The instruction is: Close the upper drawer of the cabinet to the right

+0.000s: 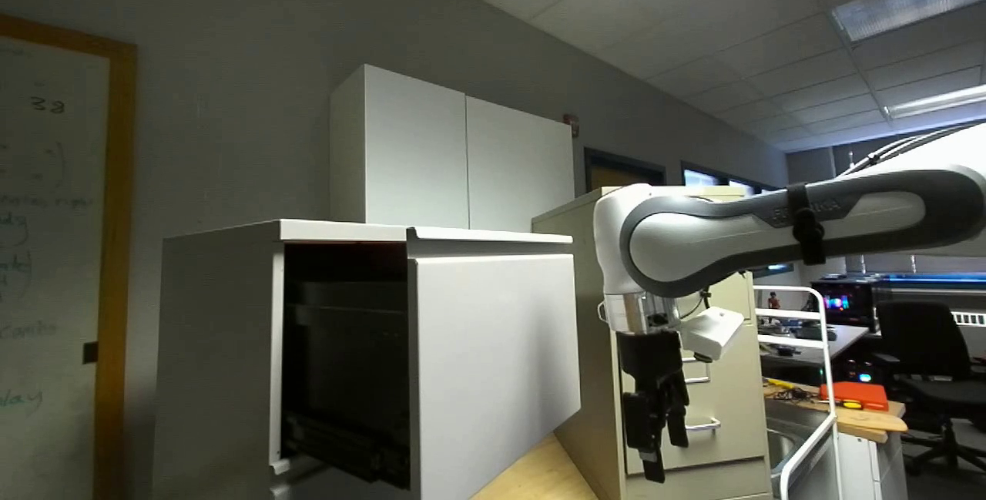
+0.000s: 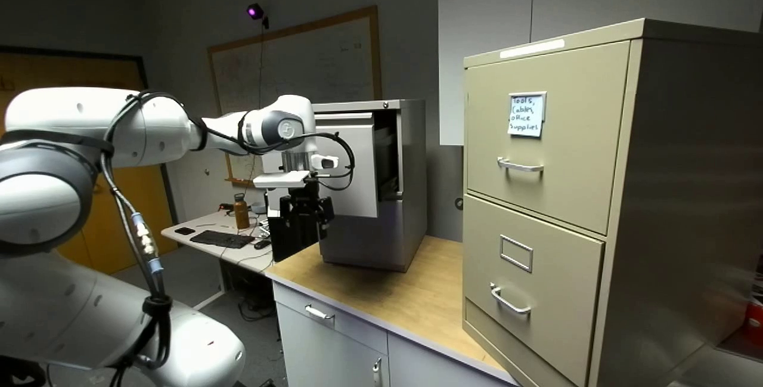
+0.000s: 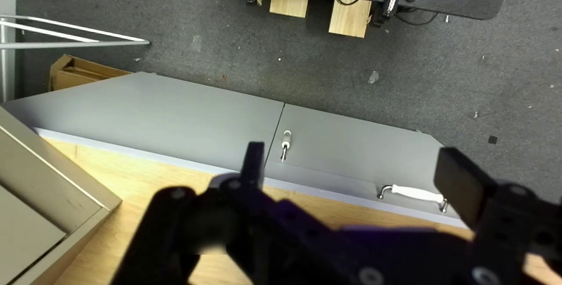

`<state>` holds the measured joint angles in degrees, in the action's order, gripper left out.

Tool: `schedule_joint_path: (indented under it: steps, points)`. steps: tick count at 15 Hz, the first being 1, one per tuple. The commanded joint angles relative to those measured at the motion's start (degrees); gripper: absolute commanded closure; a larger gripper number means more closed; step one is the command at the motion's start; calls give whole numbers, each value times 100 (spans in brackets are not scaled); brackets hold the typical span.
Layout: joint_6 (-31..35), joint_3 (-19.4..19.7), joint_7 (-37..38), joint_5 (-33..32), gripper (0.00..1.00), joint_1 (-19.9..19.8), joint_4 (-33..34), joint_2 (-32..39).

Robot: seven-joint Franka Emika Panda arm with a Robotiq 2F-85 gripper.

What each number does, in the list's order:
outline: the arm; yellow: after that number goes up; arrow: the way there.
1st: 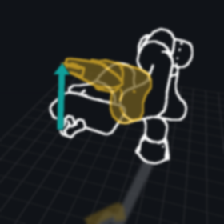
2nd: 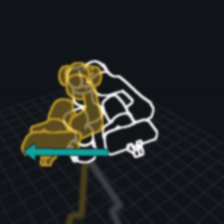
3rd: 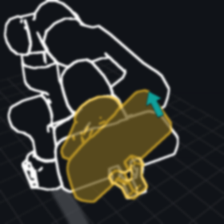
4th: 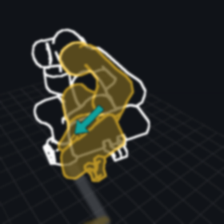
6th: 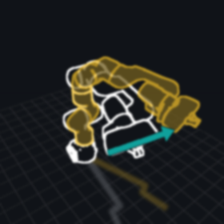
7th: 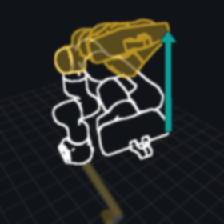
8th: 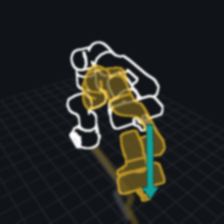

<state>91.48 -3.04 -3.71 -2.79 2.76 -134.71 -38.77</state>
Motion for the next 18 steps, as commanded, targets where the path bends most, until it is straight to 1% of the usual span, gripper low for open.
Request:
schedule_joint_path:
  steps: [1, 5, 9, 10, 11, 12, 13, 15, 16, 18]
  points:
    - [53, 12, 25, -2, 0, 61, 40, 28]
    - [137, -88, 49, -56, 0, 116, 229, 66]
    - [347, -243, 62, -120, 0, 198, 612, 159]
    - [392, -278, 61, -133, 16, 217, 714, 150]
    - [477, -335, 83, -189, 25, 215, 825, 172]
    - [583, -373, 85, -232, 31, 219, 924, 189]
    - [695, -407, 98, -271, 41, 216, 1013, 197]
    - [1158, -431, 90, -313, 55, 223, 1116, 214]
    - [1371, -437, 103, -317, 65, 220, 1179, 239]
    - [1791, -415, 91, -261, 78, 240, 1279, 306]
